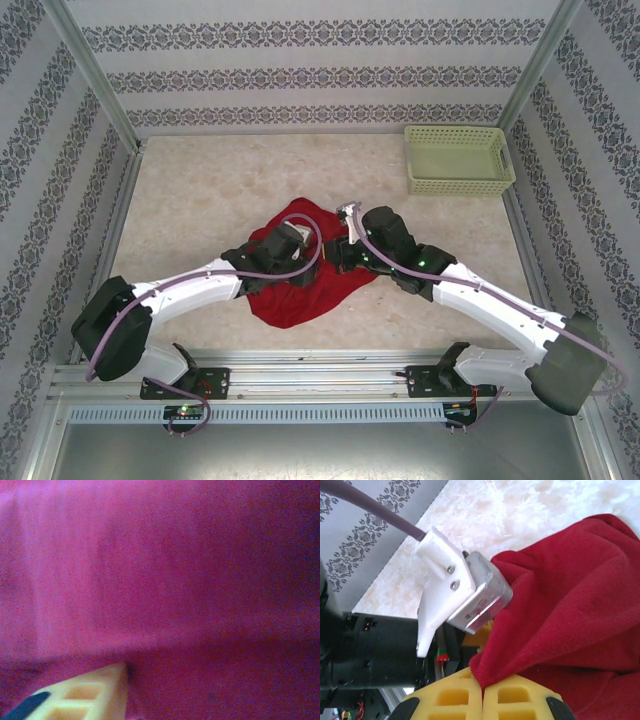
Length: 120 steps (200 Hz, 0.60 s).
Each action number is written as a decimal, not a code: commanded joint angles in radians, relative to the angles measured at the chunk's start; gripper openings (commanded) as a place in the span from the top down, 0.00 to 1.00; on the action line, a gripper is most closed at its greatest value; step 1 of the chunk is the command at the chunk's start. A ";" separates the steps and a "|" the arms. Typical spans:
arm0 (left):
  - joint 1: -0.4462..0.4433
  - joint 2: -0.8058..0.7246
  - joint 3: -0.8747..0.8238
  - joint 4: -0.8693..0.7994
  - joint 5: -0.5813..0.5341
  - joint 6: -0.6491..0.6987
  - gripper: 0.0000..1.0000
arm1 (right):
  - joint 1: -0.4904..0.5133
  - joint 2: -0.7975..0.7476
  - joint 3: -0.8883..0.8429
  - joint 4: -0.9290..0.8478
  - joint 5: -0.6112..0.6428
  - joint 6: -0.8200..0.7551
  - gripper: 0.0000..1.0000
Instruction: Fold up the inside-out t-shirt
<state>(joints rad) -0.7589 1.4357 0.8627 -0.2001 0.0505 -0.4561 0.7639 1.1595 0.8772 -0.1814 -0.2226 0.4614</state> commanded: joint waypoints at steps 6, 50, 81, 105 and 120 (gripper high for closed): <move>0.032 -0.035 0.014 0.051 -0.060 -0.016 0.89 | -0.024 -0.059 -0.038 -0.012 0.027 -0.036 1.00; 0.036 -0.134 -0.025 0.030 0.011 0.040 1.00 | -0.111 -0.049 -0.059 -0.059 0.150 -0.042 1.00; 0.034 -0.233 -0.087 0.044 0.149 0.049 1.00 | -0.126 0.070 0.015 -0.099 0.299 -0.056 1.00; 0.035 -0.285 -0.146 0.093 0.221 0.037 1.00 | -0.136 0.224 0.095 -0.140 0.399 -0.070 0.97; 0.035 -0.301 -0.168 0.130 0.250 0.021 1.00 | -0.149 0.307 0.147 -0.177 0.415 -0.054 0.95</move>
<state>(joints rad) -0.7311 1.1721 0.7383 -0.1291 0.2131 -0.4328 0.6514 1.3640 0.9474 -0.2680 0.0116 0.4145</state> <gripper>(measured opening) 0.049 0.043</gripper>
